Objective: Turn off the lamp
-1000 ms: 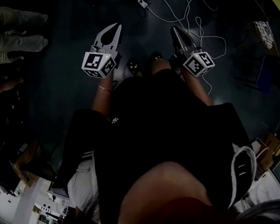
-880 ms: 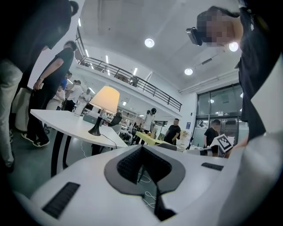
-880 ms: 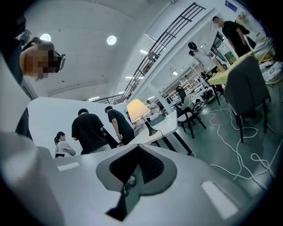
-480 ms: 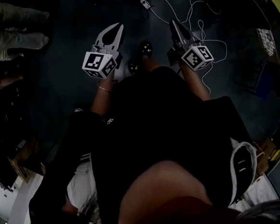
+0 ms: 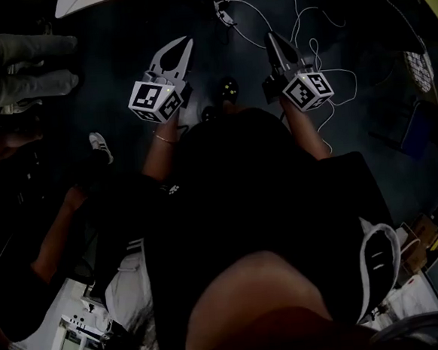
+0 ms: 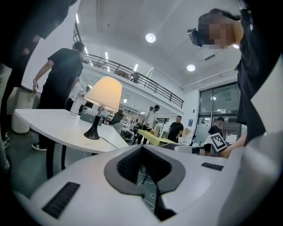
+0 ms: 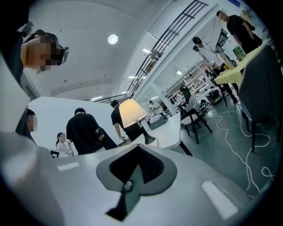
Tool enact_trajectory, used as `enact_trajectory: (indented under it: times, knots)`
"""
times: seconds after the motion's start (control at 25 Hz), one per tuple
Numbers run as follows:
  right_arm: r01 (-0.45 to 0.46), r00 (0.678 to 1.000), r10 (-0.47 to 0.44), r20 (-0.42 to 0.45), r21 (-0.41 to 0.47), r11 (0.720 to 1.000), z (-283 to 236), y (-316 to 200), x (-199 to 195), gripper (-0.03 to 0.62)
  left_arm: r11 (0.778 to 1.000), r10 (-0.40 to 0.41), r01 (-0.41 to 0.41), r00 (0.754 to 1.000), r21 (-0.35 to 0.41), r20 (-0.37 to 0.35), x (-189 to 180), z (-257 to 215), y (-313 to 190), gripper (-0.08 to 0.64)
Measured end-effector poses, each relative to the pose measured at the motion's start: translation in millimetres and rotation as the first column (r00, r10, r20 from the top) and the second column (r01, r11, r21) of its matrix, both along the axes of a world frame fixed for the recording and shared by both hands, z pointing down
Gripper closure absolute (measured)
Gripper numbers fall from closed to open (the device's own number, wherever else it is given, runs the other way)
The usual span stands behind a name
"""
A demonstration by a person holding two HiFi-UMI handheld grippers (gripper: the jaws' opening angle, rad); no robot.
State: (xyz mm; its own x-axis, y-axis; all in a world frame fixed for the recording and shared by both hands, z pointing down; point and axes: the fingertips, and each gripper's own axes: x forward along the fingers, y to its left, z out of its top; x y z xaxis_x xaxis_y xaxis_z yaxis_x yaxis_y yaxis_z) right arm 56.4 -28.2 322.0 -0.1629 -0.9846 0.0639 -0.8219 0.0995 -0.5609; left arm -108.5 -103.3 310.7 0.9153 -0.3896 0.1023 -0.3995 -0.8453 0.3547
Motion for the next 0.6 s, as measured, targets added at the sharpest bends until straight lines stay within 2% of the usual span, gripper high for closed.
enact_trajectory:
  times: [0.16, 0.32, 0.44, 0.6]
  knots:
    - [-0.028, 1.0, 0.028, -0.015, -0.024, 0.999, 10, -1, 30, 0.592, 0.999, 0.037, -0.037, 0.999, 0.01, 0.014, 36, 0, -12, 0.554]
    - [-0.019, 1.0, 0.018, -0.025, -0.048, 0.999, 26, -11, 44, 0.592, 0.998, 0.048, -0.049, 0.999, 0.027, 0.015, 57, -4, -25, 0.554]
    - [-0.002, 1.0, 0.0, -0.027, -0.069, 0.998, 35, -24, 39, 0.592, 0.999, 0.032, -0.032, 0.999, 0.016, 0.02, 50, 0, -32, 0.554]
    - [0.001, 1.0, -0.003, -0.027, -0.095, 0.996, 47, -36, 31, 0.592, 0.999, 0.021, -0.019, 0.997, -0.028, 0.071, 35, 23, -44, 0.554]
